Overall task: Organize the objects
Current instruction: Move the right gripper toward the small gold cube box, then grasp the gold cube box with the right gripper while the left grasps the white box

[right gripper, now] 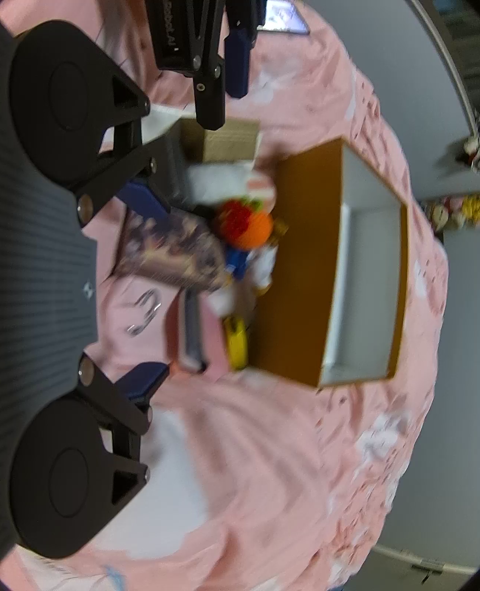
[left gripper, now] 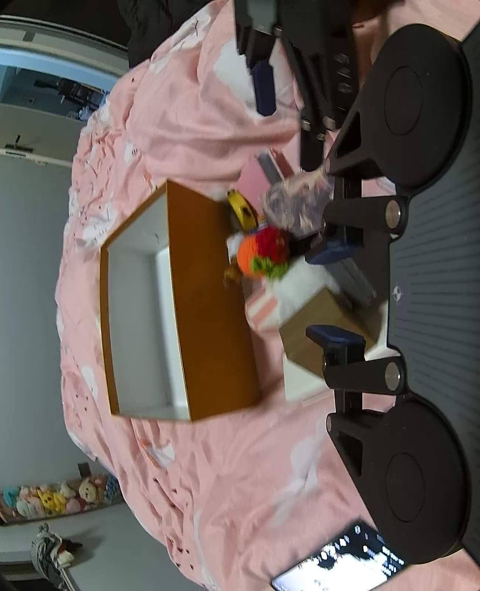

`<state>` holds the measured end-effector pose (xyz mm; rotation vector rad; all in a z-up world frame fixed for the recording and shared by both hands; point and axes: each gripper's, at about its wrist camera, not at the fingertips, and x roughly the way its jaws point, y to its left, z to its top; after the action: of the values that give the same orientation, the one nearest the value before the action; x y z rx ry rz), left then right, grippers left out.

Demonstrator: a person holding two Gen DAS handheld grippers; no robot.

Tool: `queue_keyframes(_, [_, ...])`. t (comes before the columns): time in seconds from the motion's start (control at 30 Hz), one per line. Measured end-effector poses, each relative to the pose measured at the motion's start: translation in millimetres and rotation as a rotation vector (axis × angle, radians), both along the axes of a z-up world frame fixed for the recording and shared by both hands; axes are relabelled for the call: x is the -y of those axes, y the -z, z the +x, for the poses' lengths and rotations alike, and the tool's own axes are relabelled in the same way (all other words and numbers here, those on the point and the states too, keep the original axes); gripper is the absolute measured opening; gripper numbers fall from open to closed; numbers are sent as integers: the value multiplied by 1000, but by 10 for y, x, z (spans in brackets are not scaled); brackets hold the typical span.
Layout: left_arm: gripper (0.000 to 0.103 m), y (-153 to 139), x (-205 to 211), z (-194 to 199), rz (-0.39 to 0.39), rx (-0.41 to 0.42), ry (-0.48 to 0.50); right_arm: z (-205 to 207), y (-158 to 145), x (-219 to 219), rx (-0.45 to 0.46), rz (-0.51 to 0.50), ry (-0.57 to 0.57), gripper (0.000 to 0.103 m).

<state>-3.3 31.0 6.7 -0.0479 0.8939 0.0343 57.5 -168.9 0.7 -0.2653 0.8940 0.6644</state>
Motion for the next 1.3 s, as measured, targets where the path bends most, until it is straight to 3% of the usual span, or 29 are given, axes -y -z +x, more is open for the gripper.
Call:
queue_keyframes(0.1, [38,31,-151,11,-26,-24,-12,90,-39,-160,-62,37,-57,68])
queue_keyframes(0.3, [31,104,-416,30,-63,-42,-79,136,8,-589,-164,59,-209,56])
queue_keyframes(0.43, [29,204,-533,70,-77,-83,-102,163,93,-853,-208,56,-279,55])
queue_keyframes(0.6, [29,342,-706,115,-118,-141,-160,330,177,-1131,-270,67,-304,47])
queue_keyframes(0.87, [29,465,-790,185,-158,-192,-159,562,425,-1336,-420,89,-279,48])
queue_keyframes(1.1, [35,525,-798,251,-179,-222,-156,597,403,-1277,-421,115,-270,46])
queue_keyframes(1.3, [47,620,-875,390,-247,-255,-220,632,80,-994,-287,179,-233,46])
